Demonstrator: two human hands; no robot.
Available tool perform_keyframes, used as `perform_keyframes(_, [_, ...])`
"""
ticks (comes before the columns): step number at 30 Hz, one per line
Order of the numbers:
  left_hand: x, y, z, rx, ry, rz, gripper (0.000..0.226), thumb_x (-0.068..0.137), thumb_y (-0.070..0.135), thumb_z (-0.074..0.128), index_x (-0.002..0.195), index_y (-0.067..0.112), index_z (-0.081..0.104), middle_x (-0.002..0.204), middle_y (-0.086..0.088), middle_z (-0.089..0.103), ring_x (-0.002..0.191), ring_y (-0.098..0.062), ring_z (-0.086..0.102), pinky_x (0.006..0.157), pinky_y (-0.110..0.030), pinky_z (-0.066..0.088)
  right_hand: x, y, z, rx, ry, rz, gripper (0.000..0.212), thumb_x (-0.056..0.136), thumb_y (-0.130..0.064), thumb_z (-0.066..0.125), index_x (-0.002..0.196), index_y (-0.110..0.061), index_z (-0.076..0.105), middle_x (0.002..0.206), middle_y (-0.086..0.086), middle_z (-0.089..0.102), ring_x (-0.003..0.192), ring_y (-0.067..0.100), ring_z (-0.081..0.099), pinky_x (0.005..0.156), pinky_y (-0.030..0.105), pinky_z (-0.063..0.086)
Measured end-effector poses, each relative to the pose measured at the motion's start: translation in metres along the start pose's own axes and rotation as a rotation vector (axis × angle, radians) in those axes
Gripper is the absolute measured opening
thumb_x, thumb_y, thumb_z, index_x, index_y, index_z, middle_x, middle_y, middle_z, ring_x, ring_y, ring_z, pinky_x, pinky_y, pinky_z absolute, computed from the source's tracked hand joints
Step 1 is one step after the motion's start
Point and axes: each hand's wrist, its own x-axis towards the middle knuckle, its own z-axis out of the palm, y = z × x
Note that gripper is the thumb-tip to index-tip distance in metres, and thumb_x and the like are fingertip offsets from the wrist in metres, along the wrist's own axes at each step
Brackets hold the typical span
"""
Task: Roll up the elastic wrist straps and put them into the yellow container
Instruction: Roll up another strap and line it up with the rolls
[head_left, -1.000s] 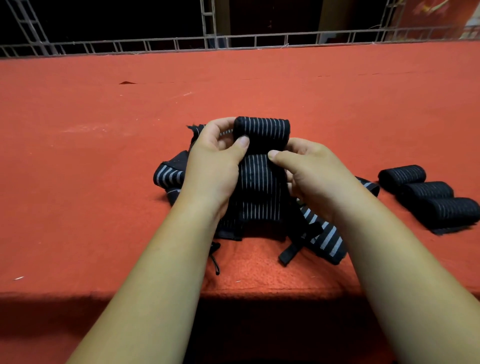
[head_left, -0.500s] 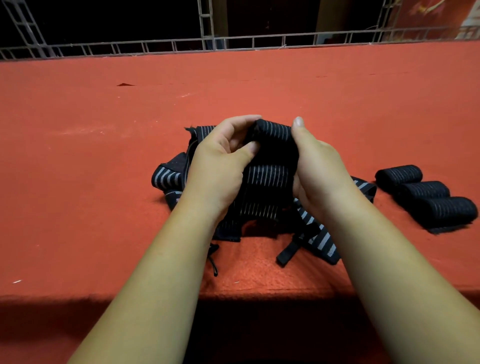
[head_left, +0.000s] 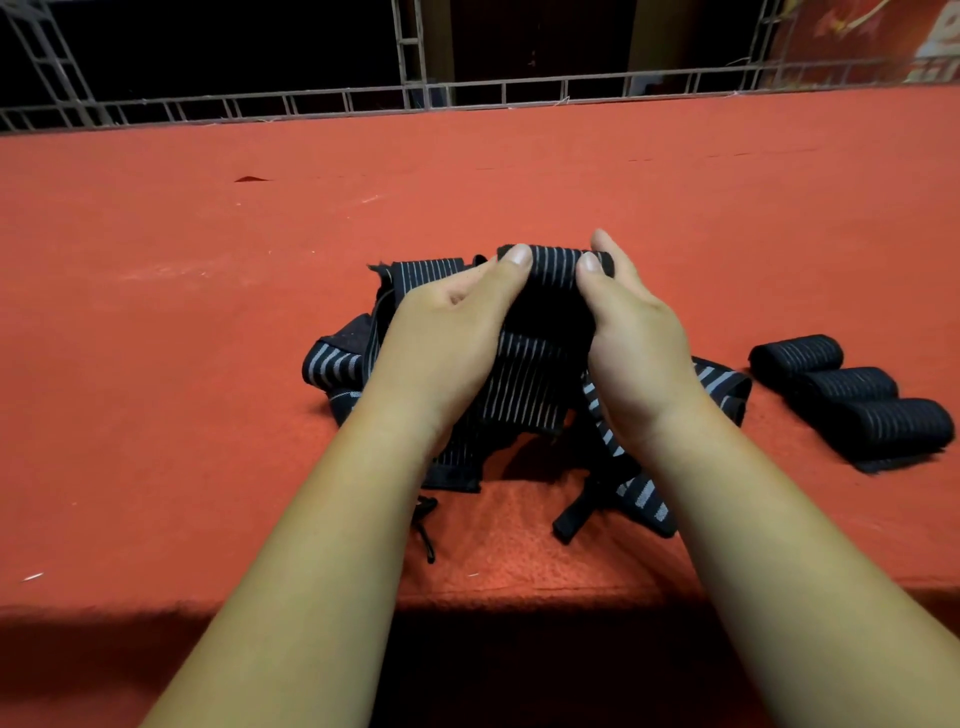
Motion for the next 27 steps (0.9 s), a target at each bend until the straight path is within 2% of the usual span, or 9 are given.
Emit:
perform_keyframes(3, [-0.001, -0.005, 0.000, -0.022, -0.011, 0.025, 0.031, 0.105, 0.055, 0.064, 0.112, 0.034, 0.085, 0.104, 0.008, 0.084, 0.104, -0.013, 0.080, 0.096, -0.041, 0.060, 0.003, 0.001, -0.003, -0.039, -0.040, -0.004, 0.064, 0.107, -0.049, 0.054, 0.168, -0.042, 0.033, 0.163, -0.009, 0.052, 0.146, 0.009, 0.053, 0.124, 0.042, 0.042])
perform_keyframes(7, [0.004, -0.008, 0.000, -0.245, 0.061, 0.006, 0.018, 0.104, 0.027, 0.073, 0.117, 0.019, 0.082, 0.107, -0.003, 0.084, 0.101, -0.020, 0.081, 0.089, -0.037, 0.062, 0.009, -0.002, -0.008, -0.171, -0.111, 0.026, 0.072, 0.096, -0.062, 0.053, 0.164, -0.051, 0.034, 0.164, -0.014, 0.050, 0.146, 0.007, 0.052, 0.124, 0.043, 0.041])
perform_keyframes(10, [0.007, -0.006, 0.000, -0.355, 0.049, -0.003, 0.024, 0.101, 0.008, 0.074, 0.122, 0.020, 0.075, 0.103, -0.006, 0.082, 0.087, -0.023, 0.079, 0.072, -0.034, 0.064, 0.011, 0.001, -0.008, -0.228, -0.064, 0.058, 0.047, 0.104, -0.065, 0.043, 0.143, -0.047, 0.063, 0.135, -0.013, 0.073, 0.125, 0.013, 0.069, 0.114, 0.052, 0.051])
perform_keyframes(12, [0.009, -0.008, 0.001, -0.345, 0.026, 0.026, 0.033, 0.100, -0.002, 0.070, 0.125, 0.020, 0.072, 0.106, -0.008, 0.081, 0.088, -0.022, 0.078, 0.073, -0.036, 0.065, 0.012, 0.004, -0.009, -0.212, -0.037, 0.110, 0.056, 0.095, -0.078, 0.041, 0.121, -0.040, 0.072, 0.114, -0.008, 0.079, 0.110, 0.021, 0.075, 0.107, 0.060, 0.055])
perform_keyframes(15, [0.010, -0.011, 0.004, -0.312, -0.019, 0.071, 0.041, 0.098, -0.011, 0.066, 0.122, 0.022, 0.075, 0.110, -0.009, 0.080, 0.096, -0.025, 0.079, 0.085, -0.045, 0.067, 0.014, 0.004, -0.012, -0.202, -0.038, 0.134, 0.068, 0.086, -0.087, 0.042, 0.112, -0.034, 0.075, 0.108, -0.003, 0.081, 0.104, 0.027, 0.078, 0.103, 0.064, 0.057])
perform_keyframes(21, [0.009, -0.008, 0.013, -0.260, -0.098, 0.075, 0.043, 0.098, -0.008, 0.067, 0.124, 0.025, 0.078, 0.122, -0.014, 0.077, 0.109, -0.034, 0.077, 0.099, -0.056, 0.063, 0.012, -0.002, -0.024, -0.021, -0.008, 0.159, 0.064, 0.091, -0.073, 0.058, 0.115, -0.017, 0.077, 0.108, 0.012, 0.083, 0.100, 0.039, 0.080, 0.099, 0.071, 0.057])
perform_keyframes(22, [0.009, -0.007, 0.016, -0.284, -0.114, 0.059, 0.040, 0.099, -0.004, 0.068, 0.125, 0.024, 0.078, 0.123, -0.014, 0.076, 0.107, -0.030, 0.077, 0.096, -0.054, 0.064, 0.012, -0.003, -0.027, 0.017, 0.015, 0.158, 0.058, 0.092, -0.066, 0.062, 0.116, -0.015, 0.076, 0.109, 0.016, 0.082, 0.101, 0.041, 0.080, 0.097, 0.072, 0.058])
perform_keyframes(25, [0.007, -0.002, 0.027, -0.355, -0.128, -0.012, 0.028, 0.102, 0.011, 0.072, 0.128, 0.020, 0.076, 0.124, -0.011, 0.077, 0.099, -0.017, 0.079, 0.082, -0.031, 0.062, 0.010, -0.007, -0.036, 0.122, 0.058, 0.123, 0.031, 0.104, -0.033, 0.060, 0.114, -0.007, 0.074, 0.102, 0.016, 0.080, 0.092, 0.036, 0.079, 0.082, 0.054, 0.063])
perform_keyframes(27, [0.007, -0.001, 0.036, -0.352, -0.110, -0.038, 0.023, 0.103, 0.021, 0.073, 0.125, 0.015, 0.076, 0.117, -0.009, 0.081, 0.099, -0.019, 0.081, 0.083, -0.032, 0.063, 0.008, -0.009, -0.044, 0.137, 0.076, 0.095, 0.027, 0.103, -0.018, 0.055, 0.114, -0.004, 0.074, 0.095, 0.012, 0.076, 0.082, 0.028, 0.075, 0.070, 0.044, 0.058])
